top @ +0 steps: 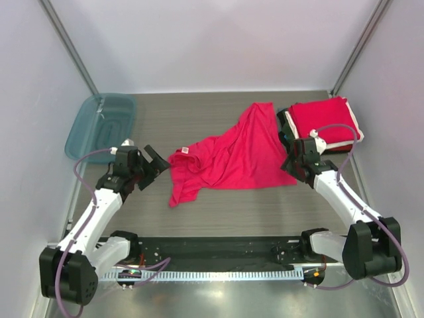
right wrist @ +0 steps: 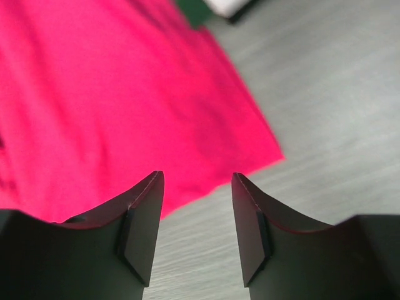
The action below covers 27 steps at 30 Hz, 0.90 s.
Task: Fold and stack the t-shirts
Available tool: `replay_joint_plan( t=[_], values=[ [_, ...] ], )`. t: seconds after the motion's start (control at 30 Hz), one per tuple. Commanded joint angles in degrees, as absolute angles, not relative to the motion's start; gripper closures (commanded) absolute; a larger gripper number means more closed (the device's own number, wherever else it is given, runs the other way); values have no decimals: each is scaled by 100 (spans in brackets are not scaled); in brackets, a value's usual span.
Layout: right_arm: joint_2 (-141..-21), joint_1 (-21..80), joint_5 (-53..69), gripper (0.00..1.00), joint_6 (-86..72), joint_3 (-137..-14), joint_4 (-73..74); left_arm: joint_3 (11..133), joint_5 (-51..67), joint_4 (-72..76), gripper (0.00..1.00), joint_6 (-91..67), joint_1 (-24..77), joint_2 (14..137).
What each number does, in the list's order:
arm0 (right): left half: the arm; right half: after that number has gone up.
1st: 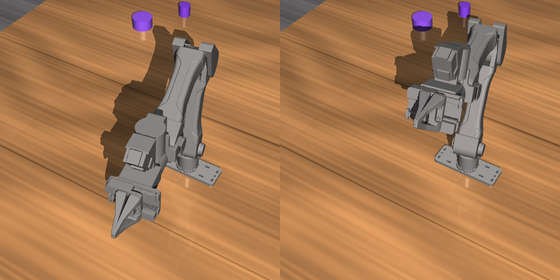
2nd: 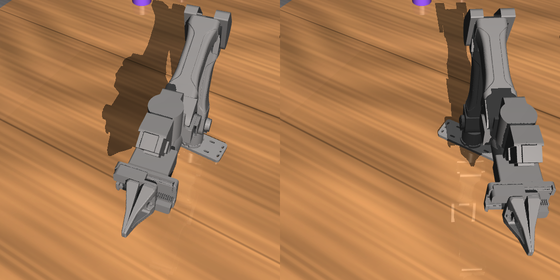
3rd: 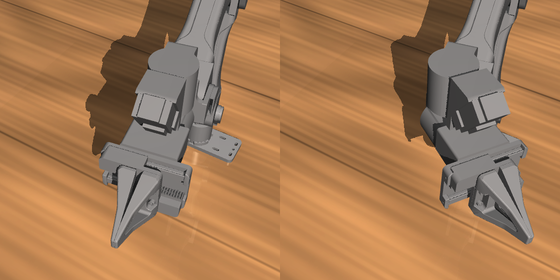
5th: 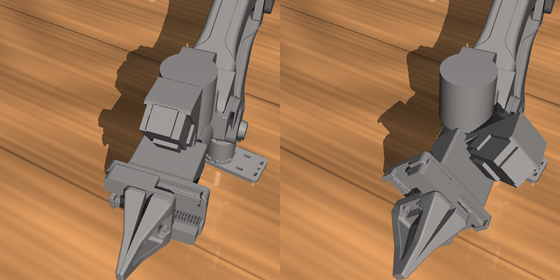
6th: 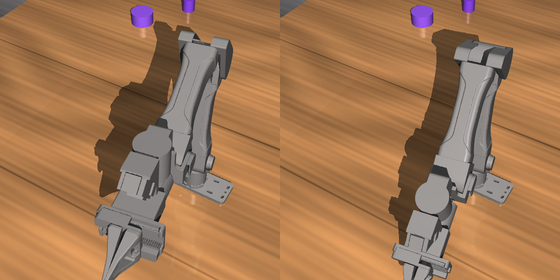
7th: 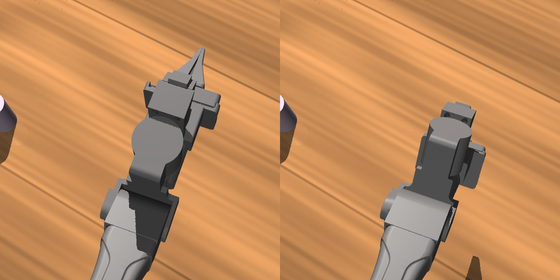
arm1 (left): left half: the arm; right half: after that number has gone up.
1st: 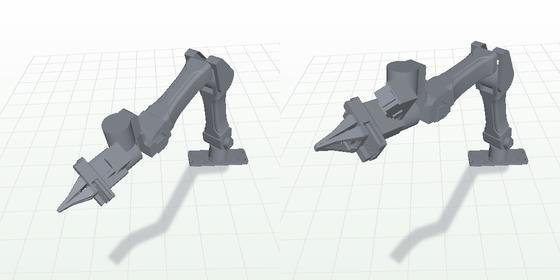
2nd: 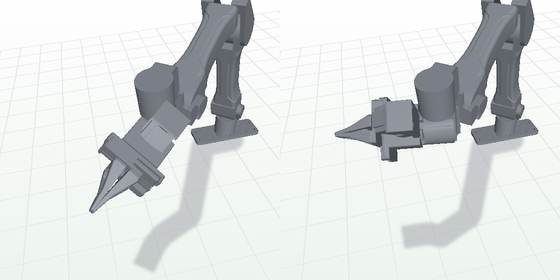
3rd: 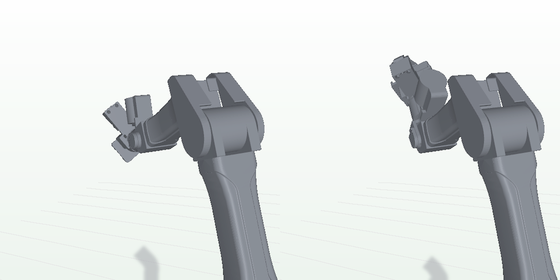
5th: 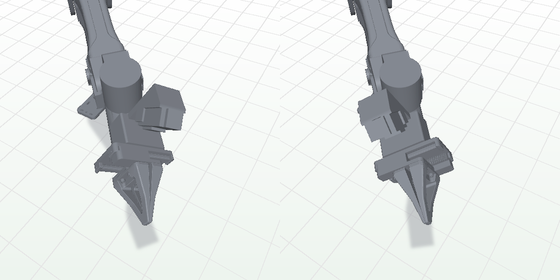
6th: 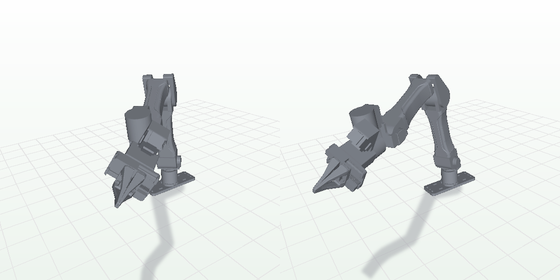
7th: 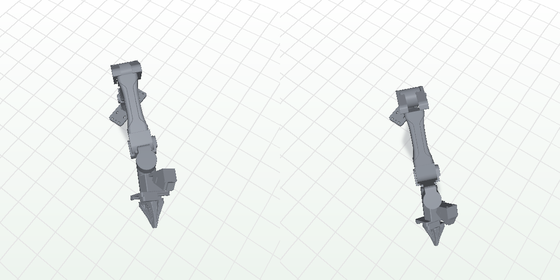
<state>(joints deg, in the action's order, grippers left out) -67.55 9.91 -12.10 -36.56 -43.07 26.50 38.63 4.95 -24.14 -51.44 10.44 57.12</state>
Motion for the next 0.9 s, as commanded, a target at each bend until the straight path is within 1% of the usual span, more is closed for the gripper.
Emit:
replay_joint_plan(
  t=[0.0,0.1,0.17,0.27,0.37,0.4,0.53,0.8,0.87],
  values=[
    [-6407,748,-1460,48,-4087,-4053,2593,3709,887,-2751,5,-5001,1055,5441],
    [-6442,493,-1537,52,-4192,-3832,2496,3604,888,-2707,5,-4922,1055,5475],
    [-6609,396,-1503,52,-4149,-3788,2374,3560,984,-2593,6,-4756,1055,5616],
    [-6916,352,-1494,53,-4175,-3797,2259,3490,1072,-2321,13,-4641,1055,5967],
    [-7153,316,-1363,55,-4184,-3753,2093,3323,1405,-1759,22,-4763,1055,6397],
    [-7198,316,-1328,54,-4210,-3744,2066,3296,1493,-1532,24,-4825,1063,6485],
    [-7339,290,-1344,55,-4367,-3683,1986,3278,1468,-1319,25,-4887,1151,6741],
    [-7374,237,-1433,55,-4781,-3419,2048,3217,1248,-1292,24,-4878,1187,6776],
    [-7426,237,-1363,55,-4799,-3323,1934,3217,1230,-1240,27,-4878,1187,6873]
  ],
)
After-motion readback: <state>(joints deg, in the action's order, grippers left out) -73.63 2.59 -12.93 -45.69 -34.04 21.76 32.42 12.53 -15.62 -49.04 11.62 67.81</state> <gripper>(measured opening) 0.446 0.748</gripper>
